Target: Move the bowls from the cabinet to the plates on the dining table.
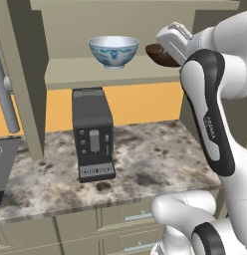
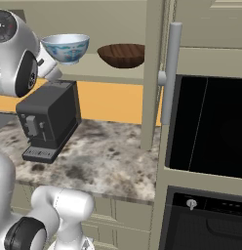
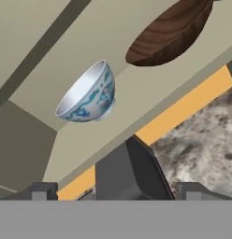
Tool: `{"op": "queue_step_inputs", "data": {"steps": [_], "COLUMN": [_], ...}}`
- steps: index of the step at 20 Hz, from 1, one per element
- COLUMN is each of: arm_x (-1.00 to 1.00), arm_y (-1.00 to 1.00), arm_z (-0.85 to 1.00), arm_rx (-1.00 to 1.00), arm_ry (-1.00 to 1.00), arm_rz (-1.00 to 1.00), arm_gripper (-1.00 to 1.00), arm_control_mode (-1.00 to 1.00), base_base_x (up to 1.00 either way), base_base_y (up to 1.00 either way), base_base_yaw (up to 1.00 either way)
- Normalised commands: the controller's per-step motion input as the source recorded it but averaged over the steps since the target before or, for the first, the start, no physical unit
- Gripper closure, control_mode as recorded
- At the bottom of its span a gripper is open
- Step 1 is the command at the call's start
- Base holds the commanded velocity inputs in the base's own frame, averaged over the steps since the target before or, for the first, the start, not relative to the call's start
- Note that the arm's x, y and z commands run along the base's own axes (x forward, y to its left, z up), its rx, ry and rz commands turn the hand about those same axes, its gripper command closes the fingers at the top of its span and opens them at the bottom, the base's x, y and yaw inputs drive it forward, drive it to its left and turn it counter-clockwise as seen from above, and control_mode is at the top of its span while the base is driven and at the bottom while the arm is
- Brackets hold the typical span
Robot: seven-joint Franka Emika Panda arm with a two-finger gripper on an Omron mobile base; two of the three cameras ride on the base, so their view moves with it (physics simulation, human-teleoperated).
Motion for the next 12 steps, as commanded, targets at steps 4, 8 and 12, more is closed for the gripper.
{"op": "queue_step_inputs", "data": {"steps": [4, 8, 12], "arm_x": [0.31, 0.31, 0.26], "arm_y": [0.0, 0.0, 0.0], "arm_z": [-0.07, 0.0, 0.0], "arm_rx": [0.0, 0.02, 0.04], "arm_ry": [0.0, 0.05, 0.03], "arm_rz": [0.0, 0.0, 0.0], "arm_gripper": [-1.0, -1.0, -1.0], "arm_control_mode": [-1.0, -1.0, -1.0], "base_base_x": [0.0, 0.0, 0.0], "base_base_y": [0.0, 0.0, 0.0], "base_base_yaw": [0.0, 0.0, 0.0]}}
